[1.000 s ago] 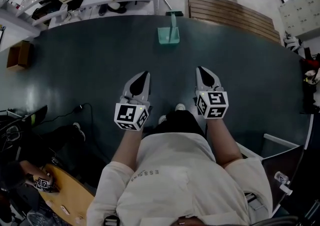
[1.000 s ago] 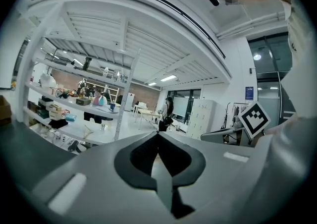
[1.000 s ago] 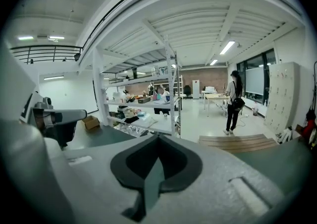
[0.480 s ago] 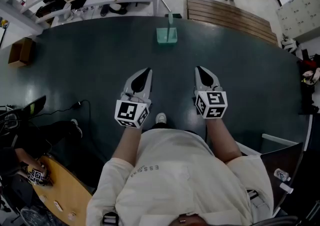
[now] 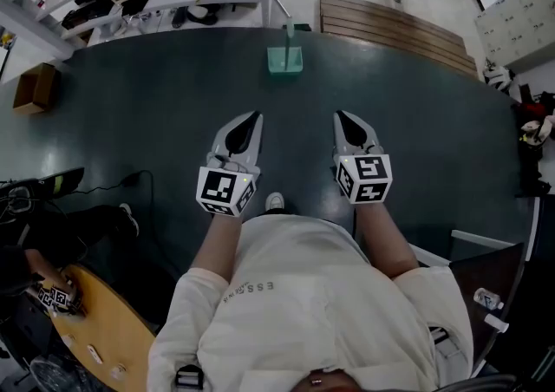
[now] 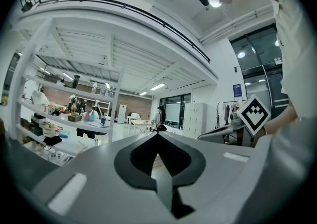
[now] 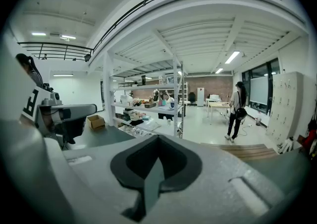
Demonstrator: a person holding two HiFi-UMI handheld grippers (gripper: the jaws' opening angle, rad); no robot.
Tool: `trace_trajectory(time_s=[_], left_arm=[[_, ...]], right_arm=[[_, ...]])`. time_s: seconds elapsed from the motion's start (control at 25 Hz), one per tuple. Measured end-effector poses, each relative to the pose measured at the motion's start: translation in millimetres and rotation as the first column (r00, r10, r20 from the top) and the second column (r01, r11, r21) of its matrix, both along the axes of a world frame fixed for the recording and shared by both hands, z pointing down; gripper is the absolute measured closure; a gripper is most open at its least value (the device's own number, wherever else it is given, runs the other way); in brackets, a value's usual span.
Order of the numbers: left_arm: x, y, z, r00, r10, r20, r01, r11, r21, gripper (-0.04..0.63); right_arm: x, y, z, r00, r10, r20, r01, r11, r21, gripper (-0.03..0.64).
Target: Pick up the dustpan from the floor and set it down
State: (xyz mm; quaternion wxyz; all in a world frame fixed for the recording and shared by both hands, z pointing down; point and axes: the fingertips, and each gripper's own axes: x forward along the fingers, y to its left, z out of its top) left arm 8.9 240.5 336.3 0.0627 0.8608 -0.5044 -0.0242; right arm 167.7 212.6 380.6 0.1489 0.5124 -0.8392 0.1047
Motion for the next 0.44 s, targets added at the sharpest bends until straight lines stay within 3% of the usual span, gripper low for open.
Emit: trace_trajectory(time_s=[0.44], left_arm=[[-1.5, 7.7, -2.1, 1.0, 0.004, 0.008, -0.004, 1.0, -0.004, 0.586]], right_arm=[[-4.7, 12.2, -1.8, 1.0, -0.007, 0.015, 0.008, 1.0, -0.006, 0.627]])
